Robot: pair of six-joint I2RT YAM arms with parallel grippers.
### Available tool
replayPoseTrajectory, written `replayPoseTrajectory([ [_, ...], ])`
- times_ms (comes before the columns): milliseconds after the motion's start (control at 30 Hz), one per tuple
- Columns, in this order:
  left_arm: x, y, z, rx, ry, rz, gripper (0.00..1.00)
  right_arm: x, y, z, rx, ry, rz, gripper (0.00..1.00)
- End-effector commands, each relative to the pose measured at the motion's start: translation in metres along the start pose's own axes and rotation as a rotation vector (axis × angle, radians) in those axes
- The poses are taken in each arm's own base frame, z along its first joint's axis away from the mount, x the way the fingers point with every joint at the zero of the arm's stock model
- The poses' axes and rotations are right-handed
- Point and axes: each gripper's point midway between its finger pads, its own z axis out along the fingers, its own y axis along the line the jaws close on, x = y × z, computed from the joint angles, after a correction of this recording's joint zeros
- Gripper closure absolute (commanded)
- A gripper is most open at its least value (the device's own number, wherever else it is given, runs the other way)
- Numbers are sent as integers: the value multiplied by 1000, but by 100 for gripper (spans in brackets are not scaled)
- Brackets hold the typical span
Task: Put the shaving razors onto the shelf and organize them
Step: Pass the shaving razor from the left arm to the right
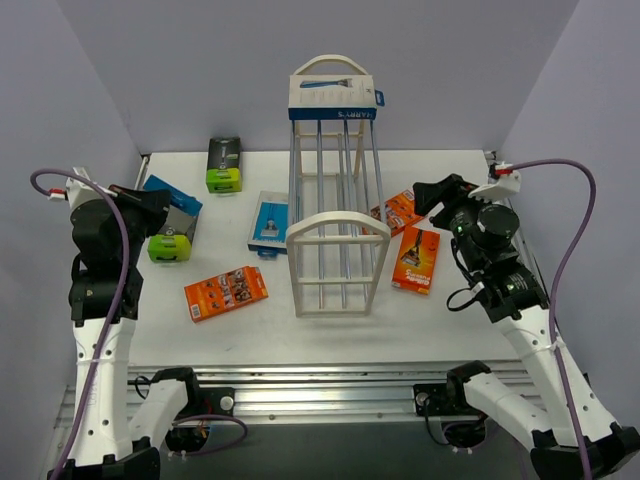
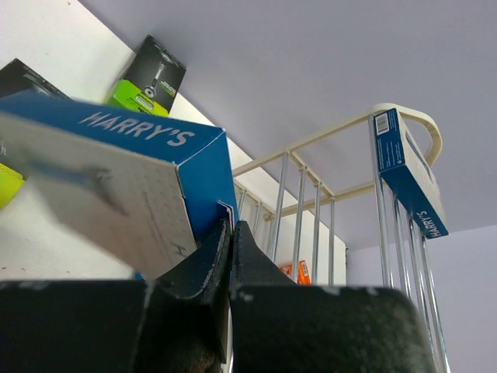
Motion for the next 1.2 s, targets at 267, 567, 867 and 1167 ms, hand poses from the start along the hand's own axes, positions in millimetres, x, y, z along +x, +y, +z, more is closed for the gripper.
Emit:
replayPoseTrajectory([
  [267, -26, -43, -13, 119, -45, -61, 98, -64, 105, -29, -435, -78, -4, 32],
  [567, -38, -75, -26, 164, -6, -141, 98, -70, 168, -69, -789, -84, -211, 27],
  [867, -52, -103, -50, 226, 1, -200, 98, -63, 221, -78, -915, -66, -306, 25],
  [1167, -52, -117, -62, 261, 40, -204, 98, -9, 288, -78, -884, -18, -487, 24],
])
